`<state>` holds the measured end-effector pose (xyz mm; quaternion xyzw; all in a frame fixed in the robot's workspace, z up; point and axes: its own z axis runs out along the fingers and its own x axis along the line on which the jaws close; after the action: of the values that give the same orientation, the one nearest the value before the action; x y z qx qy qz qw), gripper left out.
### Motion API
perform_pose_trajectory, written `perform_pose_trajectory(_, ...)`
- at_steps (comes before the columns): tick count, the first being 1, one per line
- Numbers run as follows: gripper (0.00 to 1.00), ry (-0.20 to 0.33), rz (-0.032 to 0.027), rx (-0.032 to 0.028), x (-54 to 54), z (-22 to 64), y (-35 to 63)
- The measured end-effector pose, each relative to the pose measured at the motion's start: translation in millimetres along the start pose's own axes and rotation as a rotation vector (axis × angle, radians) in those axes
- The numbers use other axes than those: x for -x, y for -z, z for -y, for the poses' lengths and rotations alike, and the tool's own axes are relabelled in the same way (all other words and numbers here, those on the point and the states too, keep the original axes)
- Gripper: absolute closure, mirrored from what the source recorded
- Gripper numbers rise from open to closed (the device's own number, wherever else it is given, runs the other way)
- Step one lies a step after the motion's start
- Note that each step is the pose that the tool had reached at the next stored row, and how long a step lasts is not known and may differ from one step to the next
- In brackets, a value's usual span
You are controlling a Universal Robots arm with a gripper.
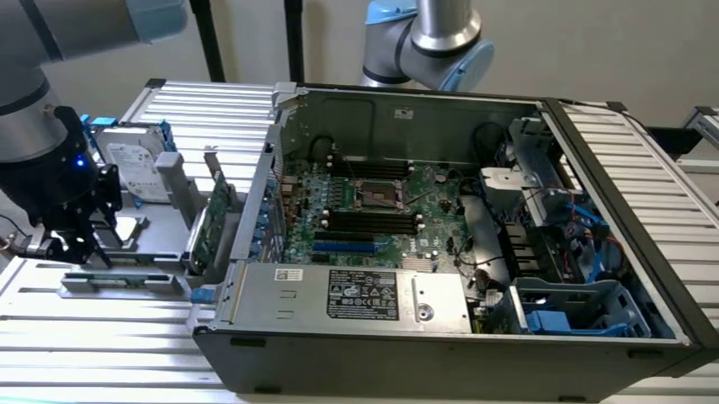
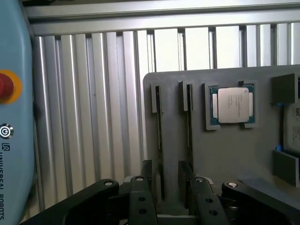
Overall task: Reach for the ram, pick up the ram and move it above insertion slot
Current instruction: 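Pick up the ram and move it above insertion slot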
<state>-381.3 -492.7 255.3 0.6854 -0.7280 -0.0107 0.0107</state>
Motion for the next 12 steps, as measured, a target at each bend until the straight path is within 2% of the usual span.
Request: perform_pose_trajectory(12, 0.64, 0.002, 0.0, -0.0011, 0.2, -0.4, -19.8)
